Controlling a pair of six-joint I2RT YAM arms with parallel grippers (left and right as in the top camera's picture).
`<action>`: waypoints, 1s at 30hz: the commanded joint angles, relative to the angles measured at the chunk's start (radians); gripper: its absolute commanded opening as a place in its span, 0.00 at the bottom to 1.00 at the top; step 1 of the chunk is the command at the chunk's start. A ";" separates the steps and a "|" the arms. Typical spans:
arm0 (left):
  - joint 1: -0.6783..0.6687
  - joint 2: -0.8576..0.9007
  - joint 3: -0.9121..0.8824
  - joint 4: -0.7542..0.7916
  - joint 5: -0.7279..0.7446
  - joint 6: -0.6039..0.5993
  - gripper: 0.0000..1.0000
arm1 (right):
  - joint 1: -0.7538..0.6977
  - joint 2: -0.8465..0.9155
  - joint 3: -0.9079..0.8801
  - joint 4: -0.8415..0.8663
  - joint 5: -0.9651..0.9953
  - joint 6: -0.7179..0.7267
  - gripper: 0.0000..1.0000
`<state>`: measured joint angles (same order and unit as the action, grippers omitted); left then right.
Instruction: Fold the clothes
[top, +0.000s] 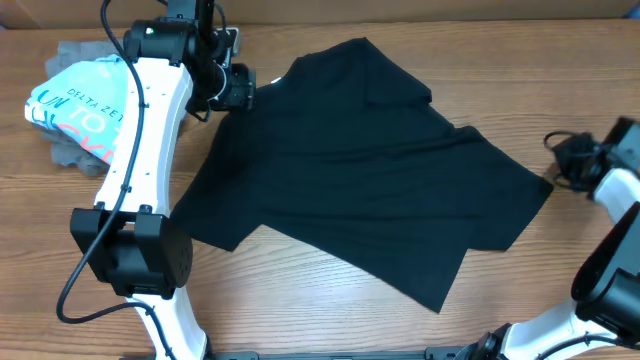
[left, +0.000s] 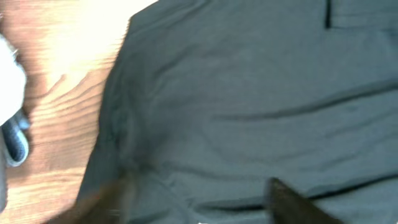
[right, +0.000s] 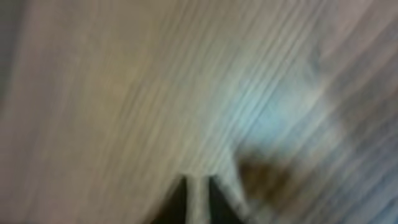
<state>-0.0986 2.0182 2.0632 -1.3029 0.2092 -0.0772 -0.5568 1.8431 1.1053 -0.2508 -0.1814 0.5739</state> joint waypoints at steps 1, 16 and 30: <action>-0.008 -0.005 0.002 0.015 0.086 0.003 1.00 | -0.028 -0.014 0.129 -0.097 -0.154 -0.073 0.48; -0.114 0.096 0.000 0.074 -0.114 0.003 0.68 | 0.000 -0.178 0.247 -0.630 -0.368 -0.222 0.63; -0.146 0.106 0.000 0.005 -0.121 0.003 0.76 | 0.092 -0.006 0.113 -0.636 0.129 -0.177 0.68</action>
<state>-0.2474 2.1296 2.0632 -1.2865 0.1001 -0.0750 -0.4686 1.7916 1.2495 -0.9096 -0.1413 0.3836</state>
